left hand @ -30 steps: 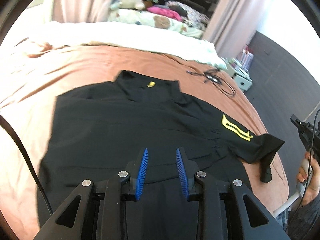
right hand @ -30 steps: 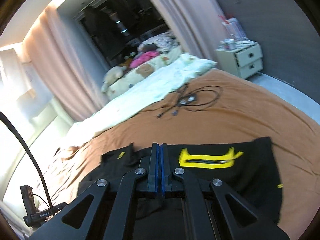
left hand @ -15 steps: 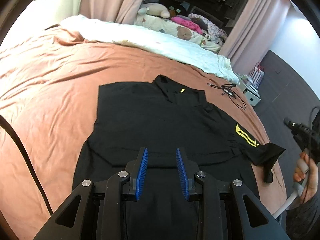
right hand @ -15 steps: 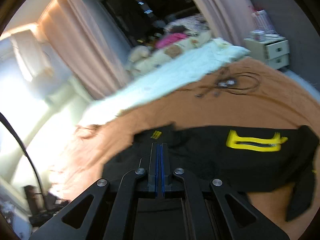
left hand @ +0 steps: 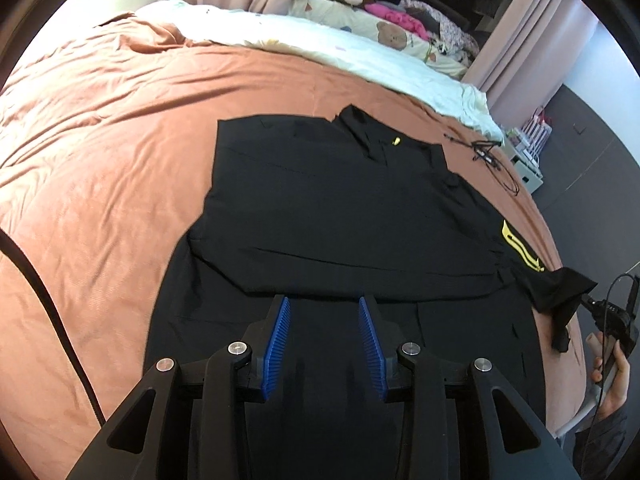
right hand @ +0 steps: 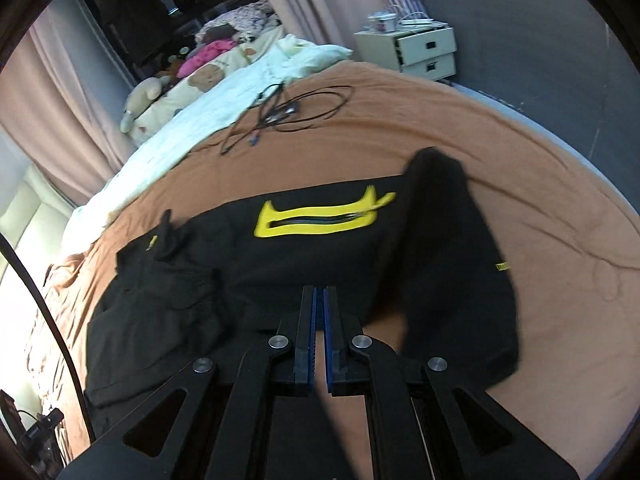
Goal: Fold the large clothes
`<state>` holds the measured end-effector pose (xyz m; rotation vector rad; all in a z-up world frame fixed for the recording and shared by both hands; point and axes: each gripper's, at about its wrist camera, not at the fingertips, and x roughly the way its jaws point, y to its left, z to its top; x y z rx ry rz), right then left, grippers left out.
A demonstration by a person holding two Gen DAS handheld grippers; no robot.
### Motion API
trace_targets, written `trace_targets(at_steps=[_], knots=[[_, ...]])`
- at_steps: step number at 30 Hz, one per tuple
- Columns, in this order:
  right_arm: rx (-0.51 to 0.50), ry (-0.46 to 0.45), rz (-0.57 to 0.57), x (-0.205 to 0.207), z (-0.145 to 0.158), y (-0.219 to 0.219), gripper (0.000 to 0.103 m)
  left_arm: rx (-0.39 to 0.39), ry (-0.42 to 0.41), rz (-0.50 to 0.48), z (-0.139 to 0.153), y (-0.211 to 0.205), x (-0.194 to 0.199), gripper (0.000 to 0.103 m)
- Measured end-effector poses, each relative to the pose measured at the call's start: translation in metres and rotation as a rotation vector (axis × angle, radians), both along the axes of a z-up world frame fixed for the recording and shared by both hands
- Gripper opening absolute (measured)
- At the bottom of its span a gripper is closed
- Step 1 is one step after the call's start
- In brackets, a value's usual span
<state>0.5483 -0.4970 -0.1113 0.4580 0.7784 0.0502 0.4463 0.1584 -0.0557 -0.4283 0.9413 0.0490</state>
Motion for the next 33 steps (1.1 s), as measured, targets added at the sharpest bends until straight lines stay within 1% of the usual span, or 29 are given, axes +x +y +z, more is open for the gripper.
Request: trace_targets(at_steps=[1, 2, 4, 5, 7, 9, 10, 16, 17, 18, 19, 20, 21, 22, 23, 26, 30, 31, 33], knots=[[-0.005, 0.005, -0.007, 0.003, 0.001, -0.005, 0.01, -0.002, 0.005, -0.002, -0.003, -0.002, 0.002, 0.038], [-0.003, 0.002, -0.014, 0.007, 0.001, -0.016, 0.044, -0.004, 0.009, -0.003, -0.004, -0.004, 0.003, 0.038], [0.021, -0.016, -0.023, 0.015, 0.005, -0.029, 0.102, -0.004, 0.016, -0.01, -0.008, -0.008, 0.007, 0.038], [0.025, -0.019, -0.026, 0.019, 0.007, -0.032, 0.103, -0.002, 0.02, -0.015, -0.009, -0.011, 0.008, 0.038], [0.032, -0.019, -0.028, 0.031, 0.012, -0.037, 0.103, 0.004, 0.025, -0.024, -0.011, -0.015, 0.011, 0.038], [0.015, -0.002, -0.048, 0.04, 0.014, -0.036, 0.103, 0.012, 0.031, -0.029, -0.012, -0.019, 0.014, 0.038], [0.003, 0.005, -0.062, 0.051, 0.014, -0.042, 0.103, 0.013, 0.032, -0.031, -0.013, -0.021, 0.015, 0.038], [-0.046, 0.001, -0.123, 0.09, 0.024, -0.033, 0.103, 0.031, 0.039, -0.031, -0.015, -0.022, 0.015, 0.038], [-0.043, 0.006, -0.133, 0.1, 0.024, -0.036, 0.102, 0.033, 0.041, -0.025, -0.015, -0.02, 0.013, 0.038], [-0.04, 0.011, -0.137, 0.107, 0.024, -0.035, 0.099, 0.033, 0.041, -0.021, -0.015, -0.019, 0.012, 0.038], [-0.045, 0.024, -0.148, 0.117, 0.024, -0.035, 0.082, 0.033, 0.041, -0.014, -0.015, -0.016, 0.01, 0.038], [-0.058, 0.04, -0.155, 0.121, 0.025, -0.028, 0.049, 0.032, 0.042, -0.006, -0.016, -0.013, 0.007, 0.038], [-0.08, 0.068, -0.16, 0.131, 0.025, -0.026, 0.036, 0.031, 0.044, 0.001, -0.016, -0.011, 0.006, 0.038], [-0.089, 0.082, -0.154, 0.142, 0.025, -0.022, 0.028, 0.031, 0.046, 0.007, -0.016, -0.008, 0.003, 0.038], [-0.098, 0.075, -0.14, 0.153, 0.031, -0.006, 0.02, 0.032, 0.046, 0.011, -0.016, -0.006, 0.0, 0.038], [-0.15, 0.044, -0.1, 0.17, 0.047, 0.019, 0.012, 0.037, 0.043, 0.03, -0.014, 0.002, -0.011, 0.038], [-0.167, -0.017, -0.056, 0.181, 0.076, 0.065, 0.007, 0.025, 0.026, 0.072, -0.009, 0.02, -0.028, 0.038], [-0.168, -0.032, -0.047, 0.172, 0.078, 0.084, 0.006, 0.022, 0.02, 0.08, -0.007, 0.024, -0.031, 0.038], [-0.176, -0.07, -0.025, 0.169, 0.096, 0.107, 0.005, 0.013, 0.008, 0.095, -0.003, 0.032, -0.04, 0.038]])
